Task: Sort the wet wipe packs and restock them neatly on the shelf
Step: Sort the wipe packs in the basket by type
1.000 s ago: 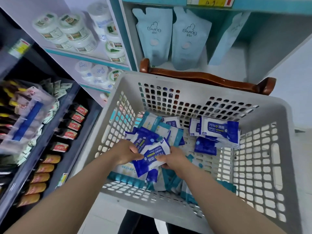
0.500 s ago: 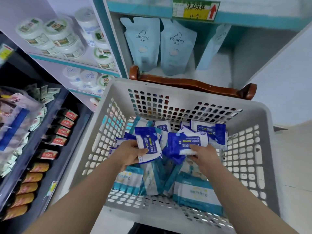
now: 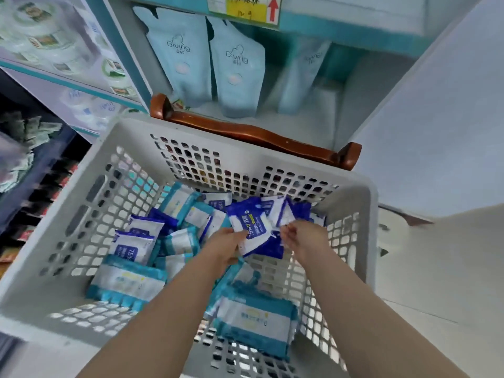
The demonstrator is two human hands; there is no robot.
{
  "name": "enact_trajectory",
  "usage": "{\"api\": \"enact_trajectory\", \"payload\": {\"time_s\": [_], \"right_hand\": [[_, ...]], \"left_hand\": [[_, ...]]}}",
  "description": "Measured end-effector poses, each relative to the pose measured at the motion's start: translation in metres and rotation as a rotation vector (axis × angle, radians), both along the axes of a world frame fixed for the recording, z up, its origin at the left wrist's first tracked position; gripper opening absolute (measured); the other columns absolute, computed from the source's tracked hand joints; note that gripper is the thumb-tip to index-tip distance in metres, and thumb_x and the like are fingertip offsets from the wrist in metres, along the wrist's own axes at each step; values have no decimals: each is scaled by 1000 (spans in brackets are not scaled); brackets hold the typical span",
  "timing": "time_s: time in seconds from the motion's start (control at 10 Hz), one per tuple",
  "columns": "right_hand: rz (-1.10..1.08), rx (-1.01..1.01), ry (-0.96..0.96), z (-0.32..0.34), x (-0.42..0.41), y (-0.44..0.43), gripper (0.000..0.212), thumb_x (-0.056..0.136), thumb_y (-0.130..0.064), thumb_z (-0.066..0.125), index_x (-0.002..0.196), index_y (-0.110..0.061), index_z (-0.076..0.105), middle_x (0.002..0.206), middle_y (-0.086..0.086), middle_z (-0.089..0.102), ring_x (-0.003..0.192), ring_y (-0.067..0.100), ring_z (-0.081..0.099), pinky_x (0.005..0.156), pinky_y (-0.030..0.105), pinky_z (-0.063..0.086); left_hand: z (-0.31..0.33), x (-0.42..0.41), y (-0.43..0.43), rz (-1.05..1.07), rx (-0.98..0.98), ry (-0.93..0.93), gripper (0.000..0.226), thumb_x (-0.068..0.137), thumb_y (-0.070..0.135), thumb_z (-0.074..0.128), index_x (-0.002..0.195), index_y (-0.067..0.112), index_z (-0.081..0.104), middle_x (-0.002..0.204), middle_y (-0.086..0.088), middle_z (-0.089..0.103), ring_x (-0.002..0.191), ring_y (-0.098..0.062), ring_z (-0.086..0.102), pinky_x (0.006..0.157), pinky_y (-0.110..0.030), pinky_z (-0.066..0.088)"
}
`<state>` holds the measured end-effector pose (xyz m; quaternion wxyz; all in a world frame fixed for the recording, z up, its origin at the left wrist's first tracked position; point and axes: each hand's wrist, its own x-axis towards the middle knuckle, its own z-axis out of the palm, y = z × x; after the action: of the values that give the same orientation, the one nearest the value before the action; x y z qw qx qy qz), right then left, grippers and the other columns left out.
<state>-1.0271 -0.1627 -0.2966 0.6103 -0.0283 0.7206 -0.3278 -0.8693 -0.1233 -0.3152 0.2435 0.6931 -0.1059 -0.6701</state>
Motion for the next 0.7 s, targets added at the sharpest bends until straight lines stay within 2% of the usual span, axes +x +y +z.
{"api": "enact_trajectory", "payload": {"time_s": [0.1, 0.2, 0.3, 0.4, 0.5, 0.6, 0.7], "right_hand": [[41, -39, 4, -2, -6, 1, 25, 94, 0, 44, 70, -7, 48, 69, 8, 51, 55, 17, 51, 58, 27, 47], [-133, -17, -10, -10, -12, -2, 23, 94, -3, 45, 74, -14, 47, 73, 2, 51, 67, 17, 54, 60, 23, 46], [447, -69, 359, -7, -12, -5, 16, 97, -7, 41, 88, -15, 51, 78, 0, 44, 91, 17, 55, 71, 17, 42], [347, -207, 374, -2, -11, 1, 27, 93, -5, 44, 71, -20, 48, 64, -1, 41, 57, 14, 44, 50, 23, 39], [521, -250, 483, 1, -8, 3, 36, 94, -9, 45, 59, -19, 42, 58, -2, 39, 50, 13, 33, 47, 25, 27], [708, -414, 531, 4, -1, 2, 15, 94, -16, 52, 91, -19, 66, 86, -9, 61, 77, 7, 55, 61, 13, 37], [916, -526, 582, 10, 15, 1, 16, 93, -16, 54, 100, -17, 68, 92, -8, 64, 84, 7, 57, 70, 13, 44]], "left_hand": [[-4, -10, 0, 44, 29, 55, 17, 95, 19, 58, 110, 12, 56, 104, -7, 62, 96, -28, 56, 84, -47, 49], [-12, -21, -5, 178, -35, 82, 12, 94, 7, 56, 104, 2, 58, 106, -19, 64, 86, -31, 61, 79, -45, 50], [-27, -25, -11, 246, -104, -51, 11, 78, 11, 68, 85, 7, 61, 101, -24, 68, 91, -38, 66, 91, -51, 50], [-37, -23, -16, 263, -137, -124, 31, 69, 20, 80, 87, 12, 57, 100, -20, 69, 91, -35, 68, 84, -54, 55], [-29, -21, -16, 157, -111, -248, 34, 77, 31, 78, 90, 8, 56, 95, -16, 65, 87, -32, 67, 71, -46, 59], [-16, -10, -11, 4, -99, -354, 47, 84, 41, 69, 109, 3, 56, 103, -15, 63, 92, -31, 65, 71, -44, 59], [8, 16, 1, -111, -157, -502, 43, 89, 46, 58, 109, 8, 62, 103, -12, 66, 97, -29, 64, 87, -45, 54]]}}
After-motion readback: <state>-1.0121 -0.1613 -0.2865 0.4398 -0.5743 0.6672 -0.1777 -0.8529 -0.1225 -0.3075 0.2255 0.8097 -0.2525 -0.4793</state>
